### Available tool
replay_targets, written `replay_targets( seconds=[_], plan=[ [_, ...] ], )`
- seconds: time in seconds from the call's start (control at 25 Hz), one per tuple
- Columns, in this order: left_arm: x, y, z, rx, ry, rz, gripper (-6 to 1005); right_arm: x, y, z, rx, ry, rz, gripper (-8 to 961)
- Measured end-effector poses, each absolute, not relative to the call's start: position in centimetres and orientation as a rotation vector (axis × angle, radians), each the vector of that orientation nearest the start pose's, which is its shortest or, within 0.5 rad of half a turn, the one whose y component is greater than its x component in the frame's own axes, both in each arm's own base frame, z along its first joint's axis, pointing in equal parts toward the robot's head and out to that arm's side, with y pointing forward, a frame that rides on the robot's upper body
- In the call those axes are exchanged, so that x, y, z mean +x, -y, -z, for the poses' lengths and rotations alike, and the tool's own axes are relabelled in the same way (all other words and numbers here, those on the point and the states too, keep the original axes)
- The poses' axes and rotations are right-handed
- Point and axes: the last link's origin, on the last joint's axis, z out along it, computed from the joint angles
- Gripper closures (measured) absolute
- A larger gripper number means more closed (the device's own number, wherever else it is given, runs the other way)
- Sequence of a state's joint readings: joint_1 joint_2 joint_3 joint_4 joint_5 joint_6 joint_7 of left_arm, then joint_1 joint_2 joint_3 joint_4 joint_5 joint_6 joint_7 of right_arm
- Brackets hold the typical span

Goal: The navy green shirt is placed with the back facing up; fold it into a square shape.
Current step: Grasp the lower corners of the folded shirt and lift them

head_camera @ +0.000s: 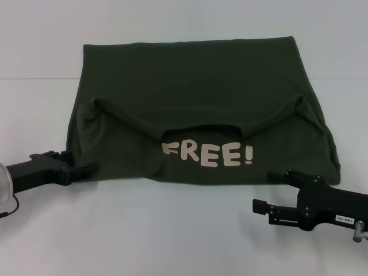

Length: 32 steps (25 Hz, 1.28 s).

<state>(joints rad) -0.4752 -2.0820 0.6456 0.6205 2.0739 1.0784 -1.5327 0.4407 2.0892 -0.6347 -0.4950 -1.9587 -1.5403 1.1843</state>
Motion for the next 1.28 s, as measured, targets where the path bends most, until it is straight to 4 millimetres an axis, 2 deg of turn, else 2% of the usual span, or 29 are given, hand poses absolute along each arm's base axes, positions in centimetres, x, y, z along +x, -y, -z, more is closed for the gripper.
replay_targets(
  seconds=[0.24, 1.04, 1.28],
  plan=[
    [-34.5, -34.9, -0.2, -2.240, 1.030, 0.349, 140, 29.4, -29.5, 2.6, -2.641, -0.677, -0.775, 37],
    [-33.9, -34.3, 0.8, -2.315, 1.044, 0.348, 140, 29.5, -29.4, 2.8, -2.642, -0.691, -0.770, 37],
    [-33.9, -34.4, 1.3, -2.339, 1.023, 0.300, 426, 29.4, -29.5, 2.8, -2.643, -0.691, -0.771, 37]
  ],
)
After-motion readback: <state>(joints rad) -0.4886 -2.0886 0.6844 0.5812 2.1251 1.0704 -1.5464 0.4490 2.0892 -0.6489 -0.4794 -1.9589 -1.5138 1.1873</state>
